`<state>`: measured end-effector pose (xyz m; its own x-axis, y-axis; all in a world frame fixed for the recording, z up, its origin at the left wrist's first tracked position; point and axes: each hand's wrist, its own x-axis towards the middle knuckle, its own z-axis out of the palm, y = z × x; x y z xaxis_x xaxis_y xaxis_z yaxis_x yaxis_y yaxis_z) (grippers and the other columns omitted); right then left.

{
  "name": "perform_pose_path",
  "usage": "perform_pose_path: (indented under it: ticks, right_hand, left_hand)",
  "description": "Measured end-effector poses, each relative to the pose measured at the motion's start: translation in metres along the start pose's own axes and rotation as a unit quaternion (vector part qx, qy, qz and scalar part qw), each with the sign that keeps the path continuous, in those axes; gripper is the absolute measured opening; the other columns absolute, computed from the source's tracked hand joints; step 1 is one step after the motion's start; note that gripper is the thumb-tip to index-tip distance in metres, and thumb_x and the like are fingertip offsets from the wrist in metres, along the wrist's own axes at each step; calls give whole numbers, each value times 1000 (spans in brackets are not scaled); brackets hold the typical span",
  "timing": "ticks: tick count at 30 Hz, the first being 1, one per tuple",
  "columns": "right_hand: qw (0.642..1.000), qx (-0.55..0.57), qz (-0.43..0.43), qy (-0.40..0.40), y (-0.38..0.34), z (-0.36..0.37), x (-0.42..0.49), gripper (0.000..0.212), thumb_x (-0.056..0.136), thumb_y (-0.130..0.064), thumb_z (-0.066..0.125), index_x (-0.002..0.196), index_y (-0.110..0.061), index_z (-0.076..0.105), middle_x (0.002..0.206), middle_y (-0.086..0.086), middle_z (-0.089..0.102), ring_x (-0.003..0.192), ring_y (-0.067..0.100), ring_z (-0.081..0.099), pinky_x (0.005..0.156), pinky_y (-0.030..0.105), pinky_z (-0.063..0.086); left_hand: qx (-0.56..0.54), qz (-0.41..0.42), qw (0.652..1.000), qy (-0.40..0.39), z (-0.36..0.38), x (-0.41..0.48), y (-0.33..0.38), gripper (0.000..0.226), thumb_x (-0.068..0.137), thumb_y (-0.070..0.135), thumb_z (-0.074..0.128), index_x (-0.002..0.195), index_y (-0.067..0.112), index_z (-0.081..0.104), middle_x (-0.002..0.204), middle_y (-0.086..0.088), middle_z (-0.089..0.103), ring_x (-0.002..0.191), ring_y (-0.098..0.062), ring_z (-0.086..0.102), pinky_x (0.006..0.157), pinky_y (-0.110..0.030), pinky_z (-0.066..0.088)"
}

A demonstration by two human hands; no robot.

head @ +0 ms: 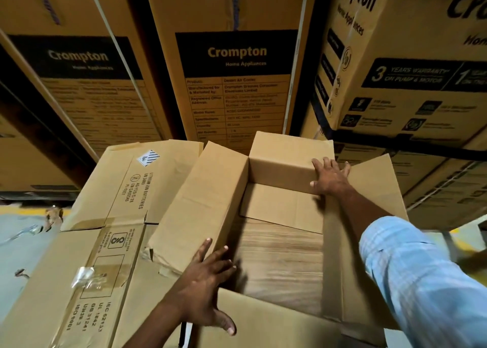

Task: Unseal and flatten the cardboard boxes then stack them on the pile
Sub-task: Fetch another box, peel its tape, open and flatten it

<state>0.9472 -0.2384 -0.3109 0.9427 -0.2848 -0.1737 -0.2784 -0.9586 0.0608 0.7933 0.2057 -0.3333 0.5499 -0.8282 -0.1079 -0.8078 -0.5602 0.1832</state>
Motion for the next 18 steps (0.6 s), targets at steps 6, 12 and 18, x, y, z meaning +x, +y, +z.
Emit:
perform_pose_path:
  ticks: [6, 12, 18]
  right_hand:
    - [999, 27, -5, -21, -2, 4, 3, 67, 90, -52, 64, 149, -31, 39, 153, 7, 48, 148, 33, 28, 119, 65, -2]
    - [994, -34, 51, 92, 2, -17, -41, 108, 86, -68, 62, 163, -27, -1, 168, 22, -5, 156, 36, -11, 123, 61, -2]
    - [863, 253, 386, 204, 72, -3, -155, 152, 52, -54, 92, 160, -24, -11, 161, 31, 18, 144, 53, 29, 114, 69, 28]
  left_hand:
    - [80, 19, 996, 41, 25, 8, -2, 95, 68, 102, 36, 106, 29, 81, 109, 9, 77, 129, -20, 61, 115, -63, 14]
    - [-65, -44, 989, 126, 3, -1, 8, 90, 76, 93, 48, 142, 34, 59, 157, 2, 47, 157, -17, 15, 122, -63, 8]
    - [-123, -420, 878, 196, -43, 42, 12, 115, 78, 86, 53, 163, 28, 0, 168, -15, -20, 152, -28, -30, 119, -48, -25]
